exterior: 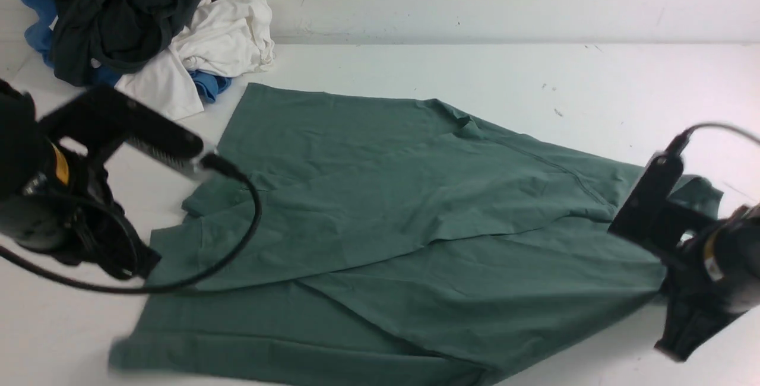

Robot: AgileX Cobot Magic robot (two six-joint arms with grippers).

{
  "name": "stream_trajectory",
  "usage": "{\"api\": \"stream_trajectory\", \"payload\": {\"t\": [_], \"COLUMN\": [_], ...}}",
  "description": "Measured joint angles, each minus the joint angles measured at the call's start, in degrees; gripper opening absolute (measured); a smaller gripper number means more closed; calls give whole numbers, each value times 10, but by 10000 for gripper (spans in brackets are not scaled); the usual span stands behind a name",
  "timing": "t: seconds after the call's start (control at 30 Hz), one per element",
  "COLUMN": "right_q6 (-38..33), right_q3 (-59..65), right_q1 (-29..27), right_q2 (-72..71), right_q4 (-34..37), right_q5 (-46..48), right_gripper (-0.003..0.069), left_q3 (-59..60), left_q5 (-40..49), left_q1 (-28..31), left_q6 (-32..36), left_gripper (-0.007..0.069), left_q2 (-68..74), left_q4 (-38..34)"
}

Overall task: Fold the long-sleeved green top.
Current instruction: Use both arms simultaneously to clamp the lower edge of the clothing fabric

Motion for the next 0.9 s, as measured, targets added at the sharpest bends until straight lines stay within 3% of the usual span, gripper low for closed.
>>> {"api": "stream_trajectory", "payload": {"t": [0.17, 0.37, 0.43, 0.6, 0.7, 0.8, 0.9], "right_q6": [7, 7, 7, 7, 7, 7, 7], "right_q3": [-42, -40, -37, -37, -37, -37, -37], "right_q1": [-1, -1, -1, -1, -1, -1, -1], "right_q2": [-30, 8, 33, 45, 45, 45, 45], "right_q4": [-68, -30, -14, -5, 7, 20, 34], "right_q5": [-22, -14, 8, 17, 11, 0, -11], "right_gripper": [-2, -2, -2, -3, -3, -3, -3], "left_q3": [-92, -79, -32, 55, 116, 156, 178], "left_q5": [-8, 65, 77, 31, -17, -45, -75], "left_q1": [6, 6, -4, -50, -82, -87, -87], "left_q6": [-4, 59, 114, 196, 258, 280, 285], "left_gripper": [13, 13, 31, 133, 270, 362, 394], "left_q2": [37, 107, 129, 131, 134, 145, 161], "left_q4": [-22, -125, -168, -178, -149, -107, -69]}}
